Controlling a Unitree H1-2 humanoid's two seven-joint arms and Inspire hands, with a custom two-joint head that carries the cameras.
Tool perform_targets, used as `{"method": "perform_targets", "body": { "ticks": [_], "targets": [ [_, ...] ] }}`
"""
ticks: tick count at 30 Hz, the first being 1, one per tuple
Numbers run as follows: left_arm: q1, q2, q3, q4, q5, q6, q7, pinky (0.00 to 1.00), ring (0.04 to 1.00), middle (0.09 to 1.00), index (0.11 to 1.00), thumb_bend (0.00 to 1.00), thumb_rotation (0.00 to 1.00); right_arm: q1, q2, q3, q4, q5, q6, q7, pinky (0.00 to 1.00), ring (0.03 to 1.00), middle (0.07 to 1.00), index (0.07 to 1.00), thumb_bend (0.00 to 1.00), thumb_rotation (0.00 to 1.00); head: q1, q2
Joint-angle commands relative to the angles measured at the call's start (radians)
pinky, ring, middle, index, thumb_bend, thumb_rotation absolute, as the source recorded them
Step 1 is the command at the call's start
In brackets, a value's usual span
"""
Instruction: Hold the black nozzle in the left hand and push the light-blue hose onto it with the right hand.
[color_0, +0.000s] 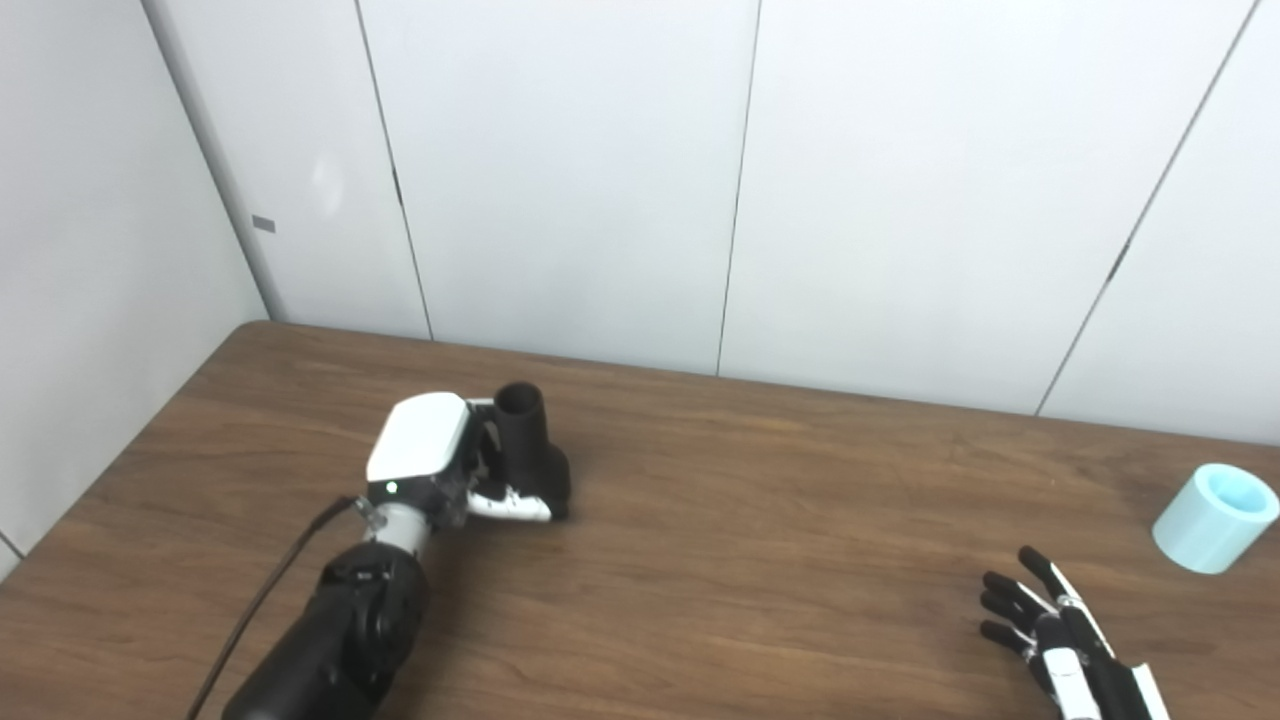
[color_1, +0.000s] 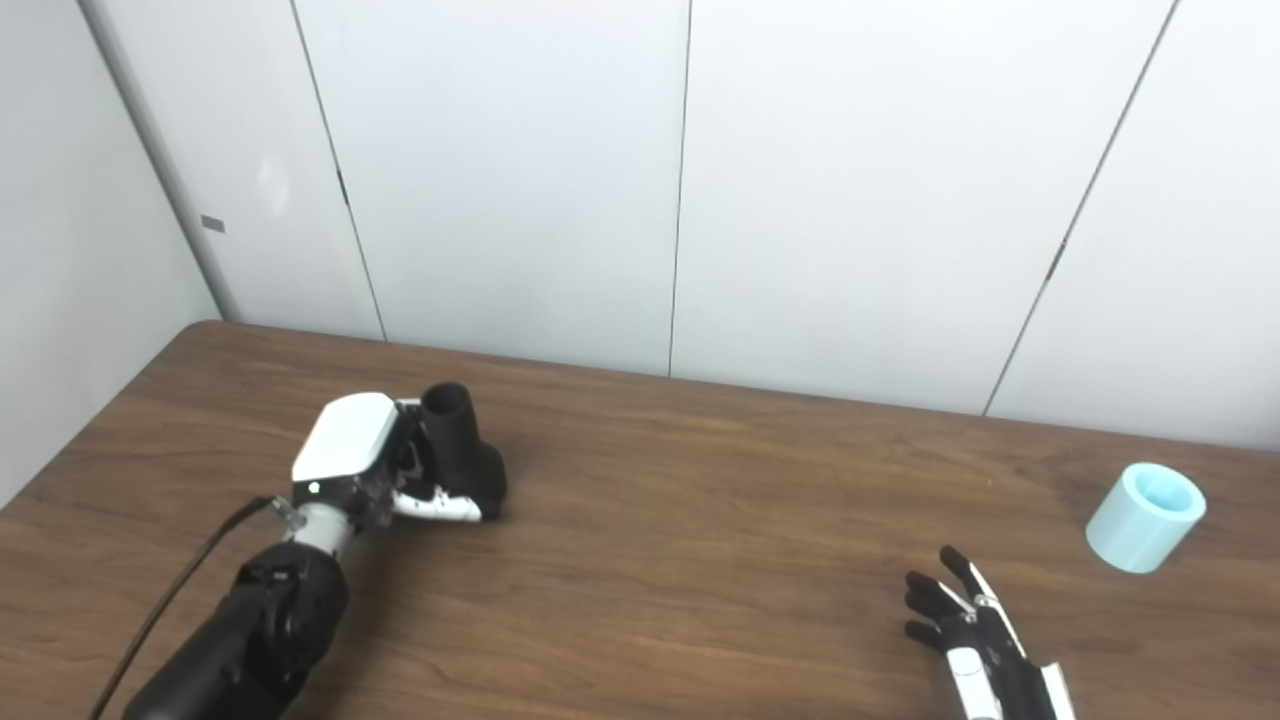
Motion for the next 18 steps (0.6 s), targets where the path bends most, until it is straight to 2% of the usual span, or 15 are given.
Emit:
{"method": "perform_targets", "body": {
  "ticks": [1,4,8,11,18],
  "targets": [
    [-0.013,-0.004,0.001,-0.07,0.037,-0.016,0.018,0.31,0.418,0.395,0.497,0.52,0.0,0.025,0.024,0.01,0.03,-0.015,0.018,-0.017,0.75,0.802,0.795,0.892,0.44,0.86,-0.005,0.001],
    [0.014,-0.023,-0.006,-0.124,0.06,-0.015,-0.009,0.38,0.478,0.405,0.503,0.52,0.0,0.02,0.027,0.012,0.035,-0.035,0.018,-0.025,0.75,0.805,0.789,0.884,0.47,0.87,-0.017,0.002],
    [0.054,-0.055,-0.019,-0.18,0.089,-0.019,-0.031,0.42,0.514,0.421,0.507,0.52,0.0,0.012,0.031,0.012,0.045,-0.048,0.011,-0.028,0.76,0.813,0.792,0.888,0.49,0.88,-0.043,0.007],
    [0.086,-0.076,-0.033,-0.21,0.098,-0.049,-0.031,0.42,0.522,0.433,0.508,0.52,0.0,0.006,0.036,0.01,0.033,-0.049,0.023,-0.029,0.77,0.807,0.78,0.88,0.48,0.86,-0.062,0.012],
    [0.133,-0.126,-0.049,-0.266,0.119,-0.062,-0.075,0.41,0.501,0.434,0.504,0.52,0.0,-0.009,0.046,0.012,-0.025,-0.057,0.058,-0.038,0.75,0.798,0.782,0.874,0.48,0.87,-0.113,0.032]
  ]
}}
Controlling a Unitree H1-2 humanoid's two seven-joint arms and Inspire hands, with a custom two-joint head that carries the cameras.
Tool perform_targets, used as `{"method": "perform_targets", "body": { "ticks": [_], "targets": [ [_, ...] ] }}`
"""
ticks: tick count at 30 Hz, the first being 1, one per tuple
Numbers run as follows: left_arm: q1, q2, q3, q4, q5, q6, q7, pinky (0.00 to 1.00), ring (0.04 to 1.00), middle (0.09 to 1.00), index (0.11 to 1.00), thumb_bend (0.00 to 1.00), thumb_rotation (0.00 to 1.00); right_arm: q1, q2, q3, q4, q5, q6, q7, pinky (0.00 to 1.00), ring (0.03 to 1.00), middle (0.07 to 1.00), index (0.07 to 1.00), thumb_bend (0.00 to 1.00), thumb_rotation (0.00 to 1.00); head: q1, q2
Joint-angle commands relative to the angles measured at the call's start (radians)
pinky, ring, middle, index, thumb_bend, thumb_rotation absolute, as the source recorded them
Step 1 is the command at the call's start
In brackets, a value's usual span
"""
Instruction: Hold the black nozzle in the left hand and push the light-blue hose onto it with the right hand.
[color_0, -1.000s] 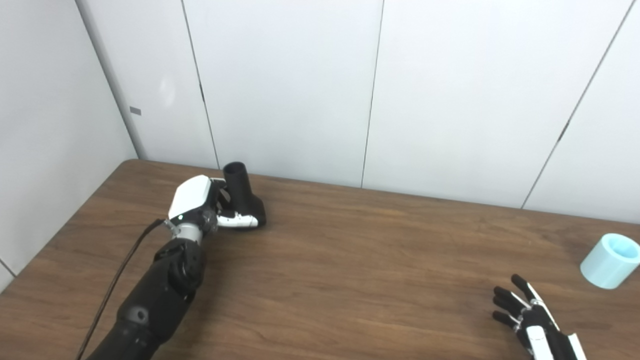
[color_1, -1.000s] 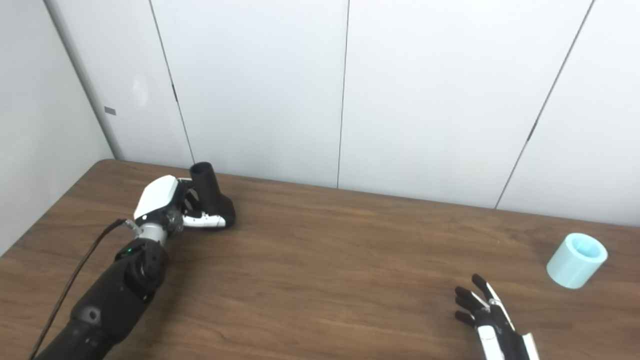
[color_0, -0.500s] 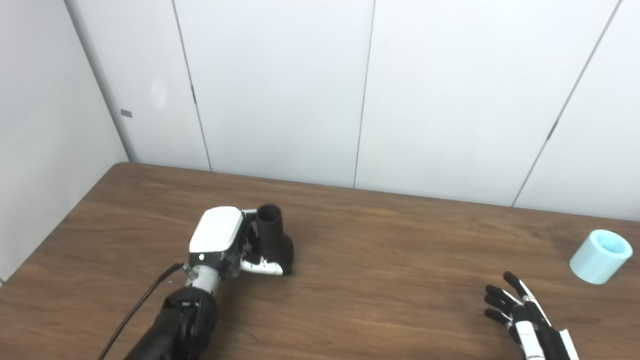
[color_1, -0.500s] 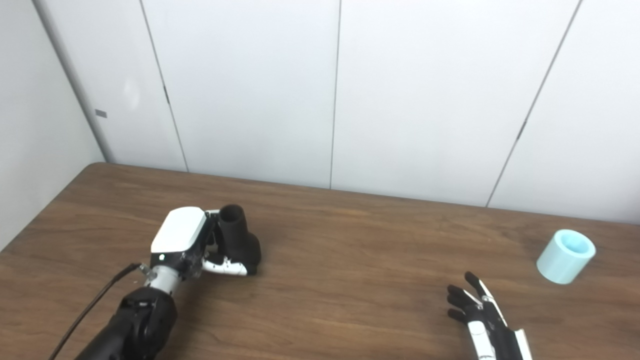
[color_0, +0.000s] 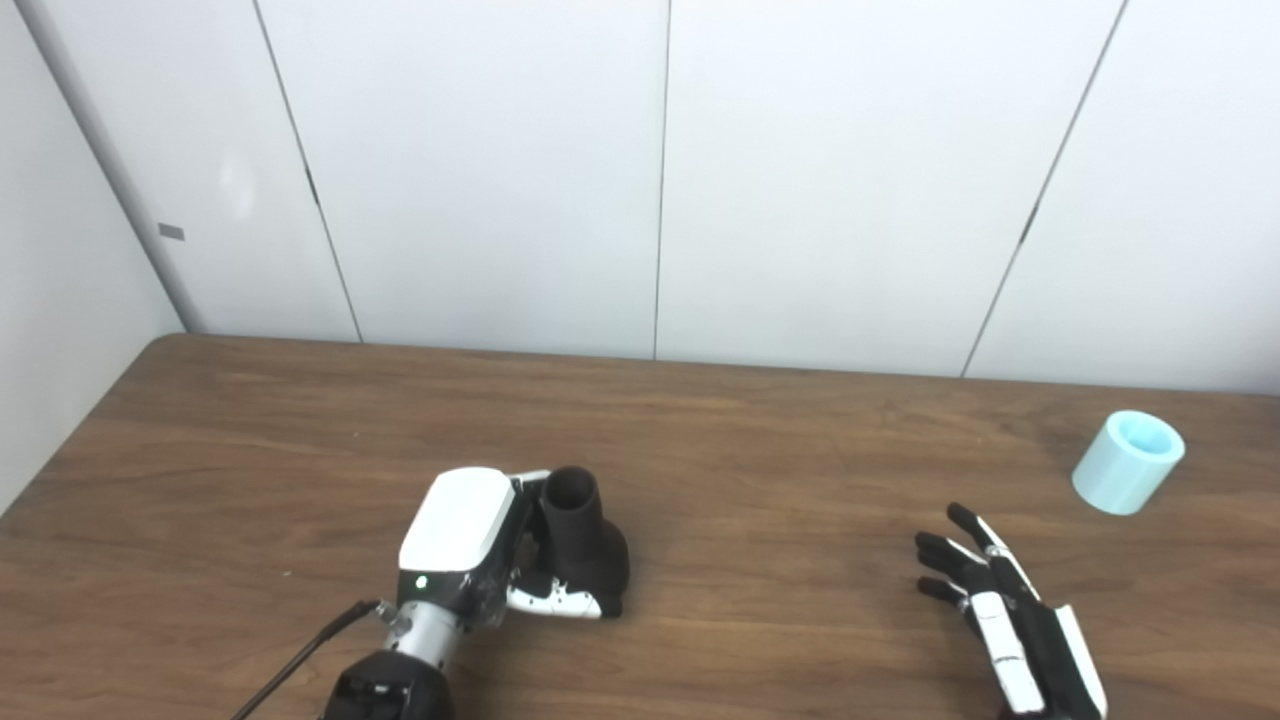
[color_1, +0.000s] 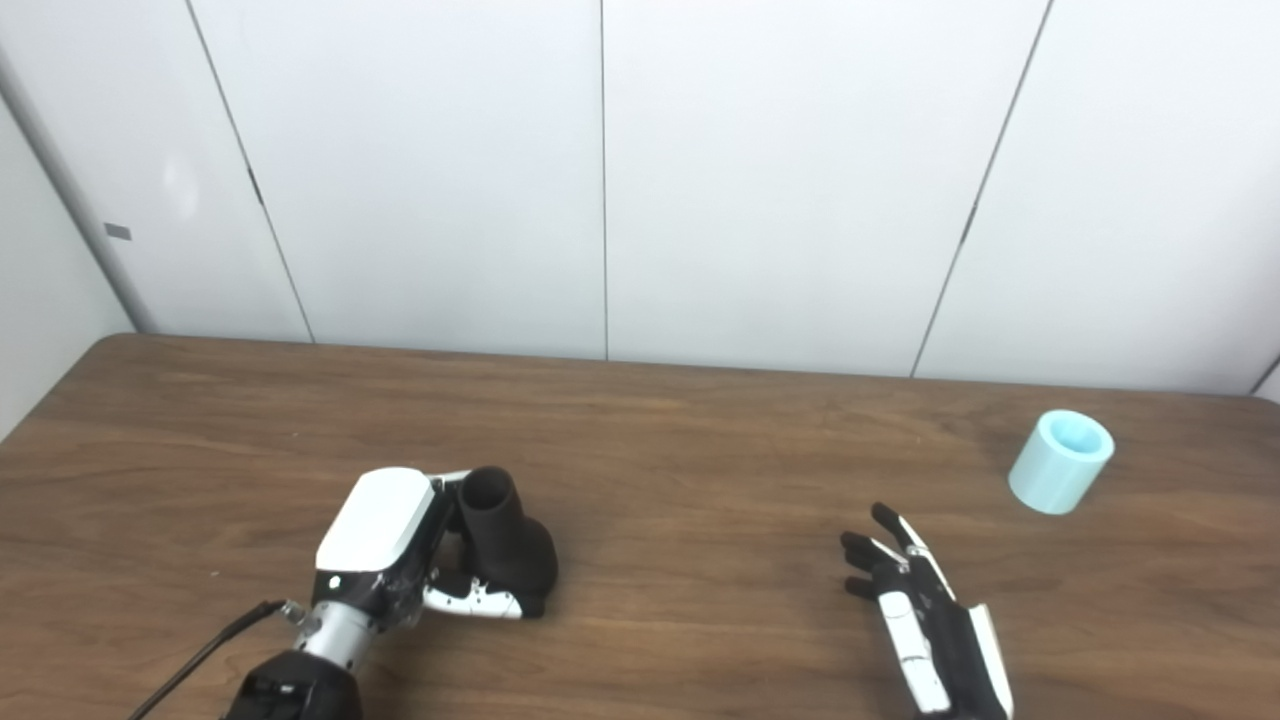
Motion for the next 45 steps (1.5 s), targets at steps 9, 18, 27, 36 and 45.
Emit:
{"method": "perform_targets", "body": {
  "ticks": [9,18,27,36,45],
  "targets": [
    [0.017,-0.064,-0.048,-0.073,0.053,-0.023,-0.047,0.38,0.478,0.413,0.502,0.52,0.0,0.021,-0.039,-0.022,-0.175,0.02,0.101,0.009,0.77,0.813,0.795,0.874,0.49,0.8,-0.047,0.029],
    [0.041,-0.089,-0.101,-0.077,0.09,-0.032,-0.096,0.36,0.467,0.427,0.501,0.52,0.0,0.021,-0.069,-0.047,-0.301,0.016,0.159,0.005,0.74,0.785,0.781,0.864,0.56,0.77,-0.075,0.055],
    [0.043,-0.079,-0.127,-0.073,0.093,-0.053,-0.15,0.3,0.396,0.394,0.5,0.52,0.0,-0.001,-0.068,-0.044,-0.373,-0.066,0.223,-0.004,0.73,0.798,0.775,0.853,0.53,0.62,-0.088,0.067],
    [0.044,-0.076,-0.126,-0.049,0.09,-0.083,-0.143,0.28,0.377,0.474,0.484,0.53,0.0,-0.08,-0.167,-0.095,-0.379,-0.168,0.223,-0.008,0.71,0.772,0.773,0.82,0.6,0.51,-0.135,0.071],
    [0.053,-0.065,-0.114,-0.051,0.084,-0.087,-0.16,0.29,0.377,0.475,0.484,0.53,0.0,-0.264,-0.486,-0.051,-0.308,-0.473,0.3,0.124,0.82,0.862,0.868,0.867,0.72,0.35,-0.213,0.061]
  ]
}}
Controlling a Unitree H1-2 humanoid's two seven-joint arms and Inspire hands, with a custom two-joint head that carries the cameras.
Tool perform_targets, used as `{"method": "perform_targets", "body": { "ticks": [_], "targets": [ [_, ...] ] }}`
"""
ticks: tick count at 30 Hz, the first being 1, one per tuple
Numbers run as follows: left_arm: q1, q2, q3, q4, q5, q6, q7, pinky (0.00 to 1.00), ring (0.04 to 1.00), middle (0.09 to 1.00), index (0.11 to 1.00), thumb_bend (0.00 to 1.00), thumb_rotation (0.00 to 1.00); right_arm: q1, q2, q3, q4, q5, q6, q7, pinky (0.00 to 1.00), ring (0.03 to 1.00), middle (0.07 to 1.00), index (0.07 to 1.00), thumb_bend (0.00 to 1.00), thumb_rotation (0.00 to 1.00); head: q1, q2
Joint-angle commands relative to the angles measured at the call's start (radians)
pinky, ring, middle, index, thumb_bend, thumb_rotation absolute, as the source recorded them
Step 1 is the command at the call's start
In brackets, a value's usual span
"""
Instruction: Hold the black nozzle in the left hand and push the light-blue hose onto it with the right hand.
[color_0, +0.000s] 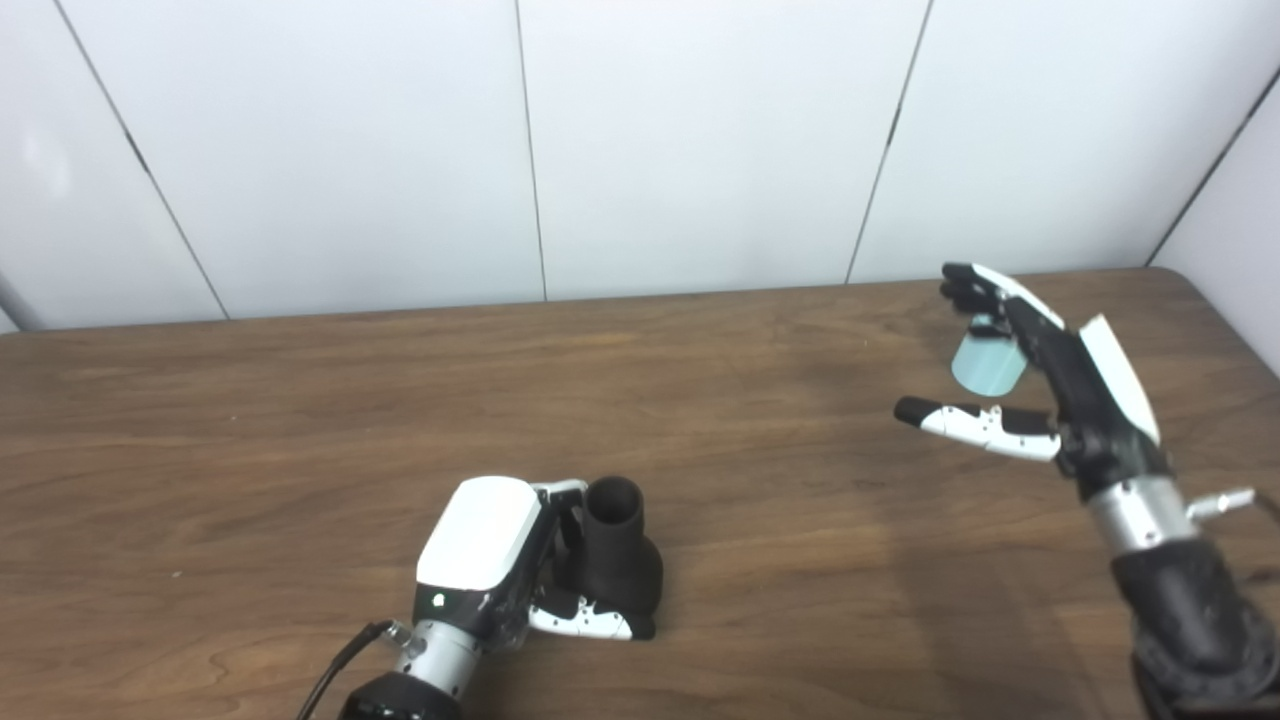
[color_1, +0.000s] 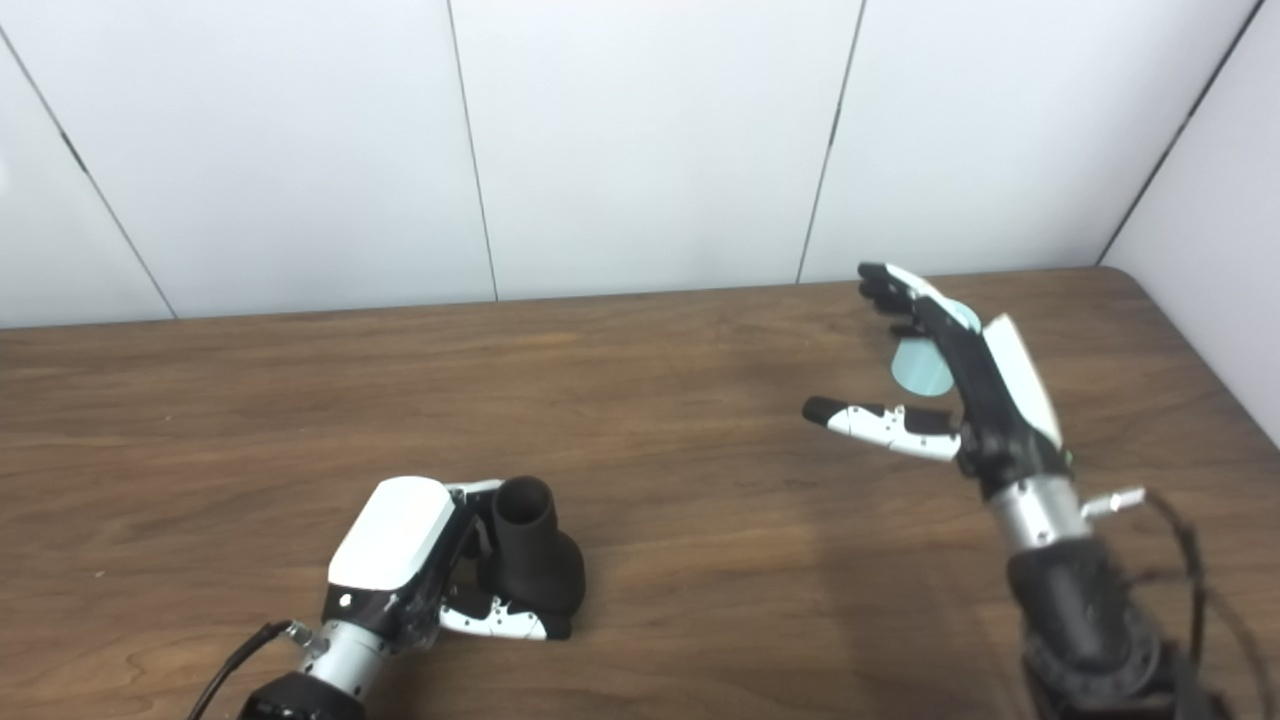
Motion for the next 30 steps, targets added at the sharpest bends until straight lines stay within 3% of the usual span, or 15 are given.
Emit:
{"method": "perform_targets", "body": {
  "ticks": [1,3,5,13,19,22,30],
  "targets": [
    [0.012,0.016,-0.002,0.006,0.013,-0.003,-0.036,0.29,0.383,0.475,0.485,0.53,0.0,-0.067,-0.067,0.018,0.015,-0.095,0.008,0.033,0.81,0.865,0.868,0.868,0.73,0.34,-0.003,0.001],
    [0.011,0.018,-0.001,0.007,0.018,-0.003,-0.033,0.29,0.389,0.476,0.484,0.53,0.0,-0.118,-0.118,0.041,0.06,-0.141,0.025,0.068,0.83,0.889,0.874,0.867,0.74,0.34,-0.017,0.0],
    [0.011,0.021,0.001,0.009,0.017,-0.009,-0.027,0.29,0.393,0.411,0.494,0.52,0.0,-0.165,-0.153,0.056,0.107,-0.178,0.034,0.089,0.86,0.899,0.863,0.845,0.79,0.28,-0.026,0.001],
    [0.015,0.029,0.021,0.016,-0.008,-0.029,-0.037,0.31,0.408,0.394,0.498,0.52,0.0,-0.321,-0.269,0.142,0.307,-0.303,0.061,0.221,0.92,0.938,0.881,0.818,0.91,0.16,-0.108,-0.002],
    [0.02,0.041,0.042,0.02,-0.028,-0.043,-0.035,0.35,0.433,0.399,0.5,0.52,0.0,-0.422,-0.276,0.219,0.456,-0.37,0.092,0.272,0.92,0.952,0.887,0.825,0.94,0.15,-0.192,0.0],
    [0.021,0.049,0.048,0.012,-0.016,-0.039,-0.042,0.32,0.416,0.398,0.5,0.52,0.0,-0.457,-0.263,0.246,0.517,-0.384,0.11,0.281,0.89,0.949,0.898,0.823,0.93,0.14,-0.216,-0.001],
    [0.029,0.045,0.058,-0.007,-0.01,-0.035,-0.05,0.34,0.417,0.401,0.503,0.52,0.0,-0.487,-0.227,0.265,0.654,-0.368,0.106,0.23,0.78,0.893,0.885,0.82,0.94,0.13,-0.203,-0.002]
  ]
}}
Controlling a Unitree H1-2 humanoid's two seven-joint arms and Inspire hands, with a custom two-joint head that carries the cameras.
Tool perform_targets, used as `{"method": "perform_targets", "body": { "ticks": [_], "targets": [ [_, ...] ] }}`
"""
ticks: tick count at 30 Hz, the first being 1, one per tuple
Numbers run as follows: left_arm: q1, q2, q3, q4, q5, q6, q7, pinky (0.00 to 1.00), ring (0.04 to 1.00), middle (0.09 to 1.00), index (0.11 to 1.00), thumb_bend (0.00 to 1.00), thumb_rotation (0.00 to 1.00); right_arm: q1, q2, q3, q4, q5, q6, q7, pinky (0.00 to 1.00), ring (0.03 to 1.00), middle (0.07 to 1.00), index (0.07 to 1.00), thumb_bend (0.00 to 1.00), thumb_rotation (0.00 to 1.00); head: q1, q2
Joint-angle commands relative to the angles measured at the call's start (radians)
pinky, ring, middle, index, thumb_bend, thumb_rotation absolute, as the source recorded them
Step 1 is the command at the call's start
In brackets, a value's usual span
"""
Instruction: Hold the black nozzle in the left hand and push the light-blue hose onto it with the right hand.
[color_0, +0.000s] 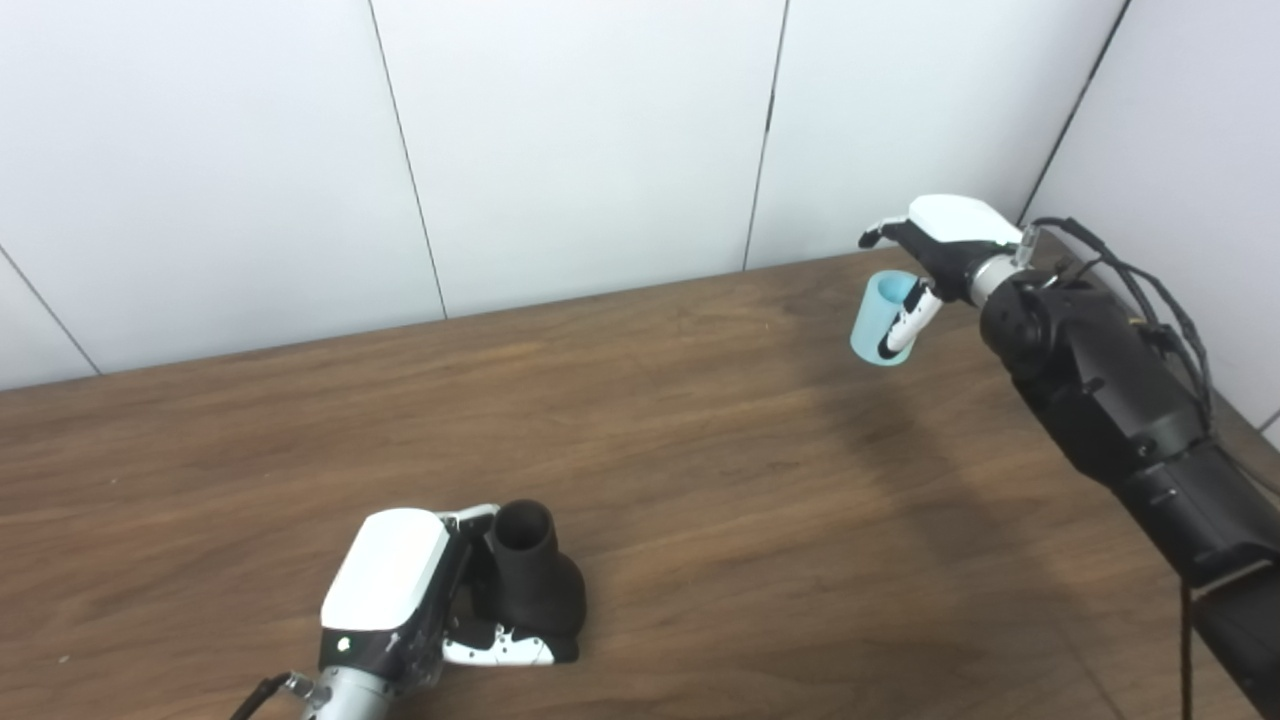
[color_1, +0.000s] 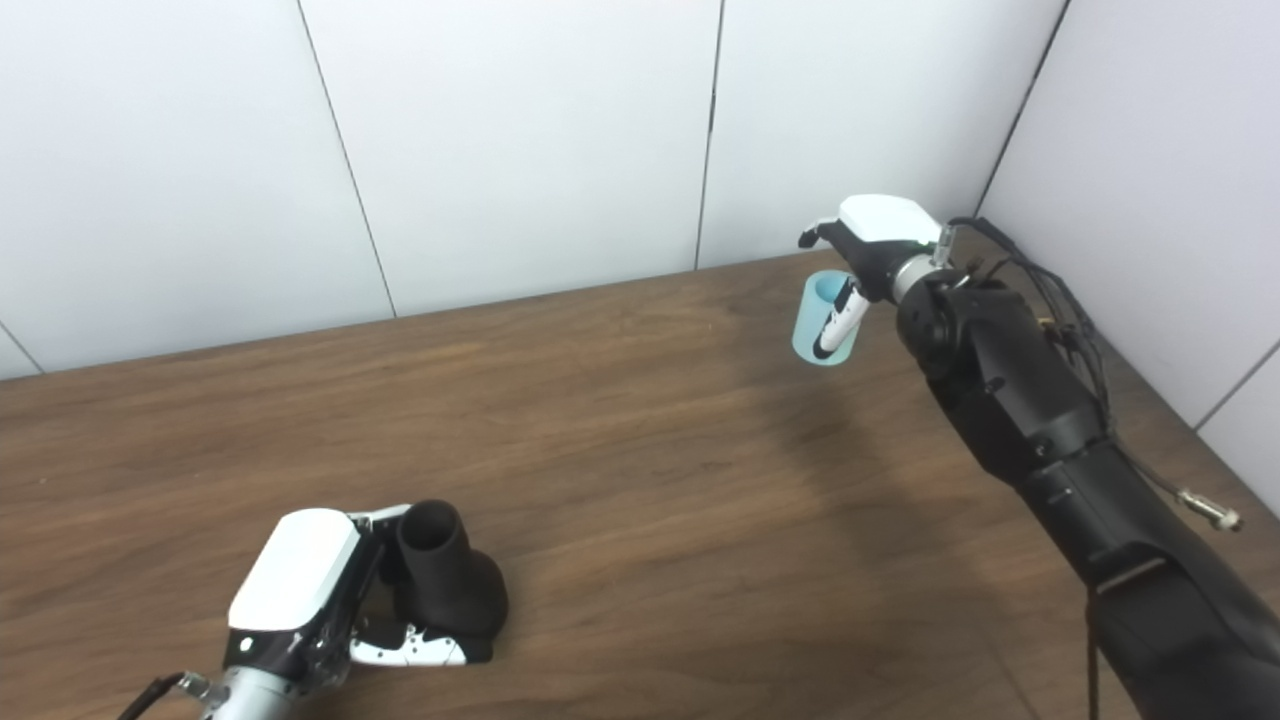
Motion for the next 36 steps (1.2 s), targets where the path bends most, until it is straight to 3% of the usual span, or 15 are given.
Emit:
{"method": "perform_targets", "body": {
  "ticks": [1,7,13,15,17,19,22,24,28,31,34,36],
  "targets": [
    [0.018,0.019,0.011,0.0,0.024,0.018,-0.021,0.33,0.411,0.4,0.503,0.52,0.0,-0.049,-0.021,-0.016,0.008,0.002,-0.012,-0.048,0.76,0.876,0.881,0.822,0.95,0.14,0.0,0.002],
    [0.019,0.011,0.005,-0.004,0.033,0.029,-0.046,0.33,0.421,0.4,0.504,0.52,0.0,-0.037,-0.002,-0.033,0.027,0.054,0.008,-0.055,0.68,0.817,0.87,0.831,0.94,0.1,0.028,0.006],
    [0.021,-0.001,0.006,0.006,0.03,0.029,-0.045,0.32,0.421,0.399,0.5,0.52,0.0,-0.026,-0.005,-0.038,0.059,0.092,-0.009,-0.082,0.69,0.785,0.841,0.819,0.93,0.05,0.038,0.005],
    [0.021,-0.007,0.009,0.007,0.025,0.028,-0.043,0.31,0.395,0.46,0.487,0.53,0.0,-0.026,-0.01,-0.033,0.065,0.097,-0.017,-0.087,0.68,0.773,0.835,0.812,0.92,0.05,0.036,0.005],
    [0.021,-0.012,0.008,0.008,0.027,0.028,-0.042,0.31,0.386,0.473,0.485,0.53,0.0,-0.025,-0.013,-0.032,0.075,0.104,-0.033,-0.098,0.62,0.715,0.786,0.8,0.92,0.04,0.041,0.006],
    [0.019,-0.013,0.003,0.008,0.039,0.034,-0.049,0.32,0.404,0.418,0.494,0.52,0.0,-0.025,-0.016,-0.033,0.082,0.11,-0.048,-0.108,0.58,0.687,0.763,0.795,0.91,0.04,0.047,0.008],
    [0.02,-0.015,-0.006,0.007,0.049,0.035,-0.05,0.33,0.42,0.402,0.501,0.52,0.0,-0.024,-0.018,-0.032,0.063,0.112,-0.041,-0.1,0.61,0.715,0.788,0.791,0.91,0.04,0.052,0.009],
    [0.023,-0.016,-0.01,0.005,0.05,0.034,-0.049,0.31,0.397,0.461,0.488,0.53,0.0,-0.028,-0.02,-0.03,0.071,0.116,-0.047,-0.101,0.64,0.741,0.813,0.793,0.91,0.04,0.051,0.01],
    [0.024,-0.017,-0.01,0.004,0.039,0.038,-0.057,0.33,0.417,0.4,0.498,0.52,0.0,-0.032,-0.023,-0.025,0.076,0.117,-0.053,-0.102,0.66,0.742,0.818,0.788,0.89,0.04,0.049,0.014],
    [0.023,-0.014,-0.01,0.006,0.042,0.043,-0.065,0.35,0.436,0.402,0.5,0.52,0.0,-0.032,-0.023,-0.024,0.072,0.12,-0.058,-0.102,0.67,0.73,0.792,0.777,0.88,0.03,0.05,0.019],
    [0.021,-0.015,-0.013,0.005,0.051,0.049,-0.071,0.33,0.414,0.47,0.487,0.53,0.0,-0.033,-0.025,-0.022,0.082,0.126,-0.078,-0.107,0.66,0.683,0.744,0.745,0.86,0.01,0.055,0.018],
    [0.019,-0.016,-0.016,0.008,0.062,0.054,-0.073,0.32,0.41,0.413,0.497,0.52,0.0,-0.034,-0.025,-0.016,0.091,0.123,-0.101,-0.119,0.67,0.624,0.662,0.678,0.84,0.0,0.055,0.017]
  ]
}}
